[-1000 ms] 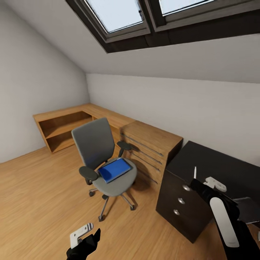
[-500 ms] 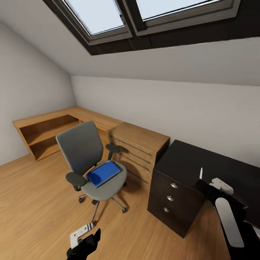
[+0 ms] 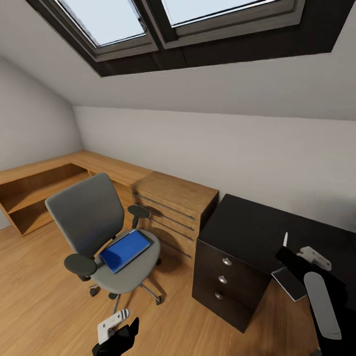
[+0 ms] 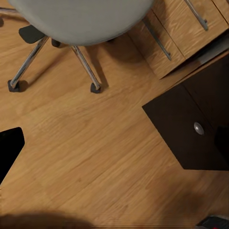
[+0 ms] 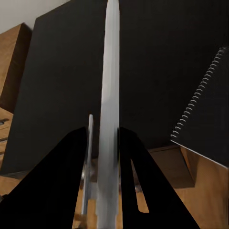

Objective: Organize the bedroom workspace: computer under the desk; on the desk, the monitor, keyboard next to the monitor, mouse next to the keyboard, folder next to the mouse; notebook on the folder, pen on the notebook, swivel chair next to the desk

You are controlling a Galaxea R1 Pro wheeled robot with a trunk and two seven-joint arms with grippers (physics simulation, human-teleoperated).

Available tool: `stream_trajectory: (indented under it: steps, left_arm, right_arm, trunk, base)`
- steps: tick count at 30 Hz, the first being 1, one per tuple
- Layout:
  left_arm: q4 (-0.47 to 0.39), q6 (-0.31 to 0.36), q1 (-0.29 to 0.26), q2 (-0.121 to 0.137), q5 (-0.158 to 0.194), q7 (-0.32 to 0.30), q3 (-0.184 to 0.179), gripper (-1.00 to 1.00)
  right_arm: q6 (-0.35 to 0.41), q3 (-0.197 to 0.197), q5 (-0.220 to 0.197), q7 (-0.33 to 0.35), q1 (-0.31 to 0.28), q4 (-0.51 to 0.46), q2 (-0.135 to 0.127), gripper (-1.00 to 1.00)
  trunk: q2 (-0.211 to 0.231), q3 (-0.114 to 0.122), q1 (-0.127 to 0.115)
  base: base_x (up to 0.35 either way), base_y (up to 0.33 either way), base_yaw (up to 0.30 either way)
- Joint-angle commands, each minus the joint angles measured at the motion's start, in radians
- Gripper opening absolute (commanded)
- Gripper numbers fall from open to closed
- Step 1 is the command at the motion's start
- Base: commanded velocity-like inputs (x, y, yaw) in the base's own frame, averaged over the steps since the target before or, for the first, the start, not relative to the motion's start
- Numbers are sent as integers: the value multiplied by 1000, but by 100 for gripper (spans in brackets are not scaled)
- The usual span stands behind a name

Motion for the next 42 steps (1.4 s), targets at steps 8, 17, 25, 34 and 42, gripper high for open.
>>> stream_trajectory:
  steps: [8, 17, 25, 34, 42]
  left_arm:
    - [0, 2, -1, 0, 8, 5, -2, 100]
    - [0, 1, 0, 1, 7, 6, -12, 100]
    - [0, 1, 0, 0, 7, 7, -14, 100]
    - [0, 1, 0, 0, 7, 7, -14, 100]
    - [0, 1, -1, 0, 8, 8, -30, 100]
  right_arm:
    - [0, -8, -13, -9, -1, -1, 0, -100]
    - [-1, -39, -13, -8, -1, -1, 0, -100]
    - [-1, -47, -13, -9, -1, 0, 0, -100]
    - [-2, -37, -13, -8, -1, 12, 1, -100]
    - [-2, -29, -16, -3, -1, 15, 15, -100]
  trunk:
    - [-1, -1, 0]
    - [-1, -1, 0]
    - [-1, -1, 0]
    - [-1, -12, 0]
    - [-1, -15, 0]
  base:
    - [2, 0, -7]
    - [0, 0, -241]
    - [80, 0, -264]
    - [309, 39, -106]
    - [322, 42, -2]
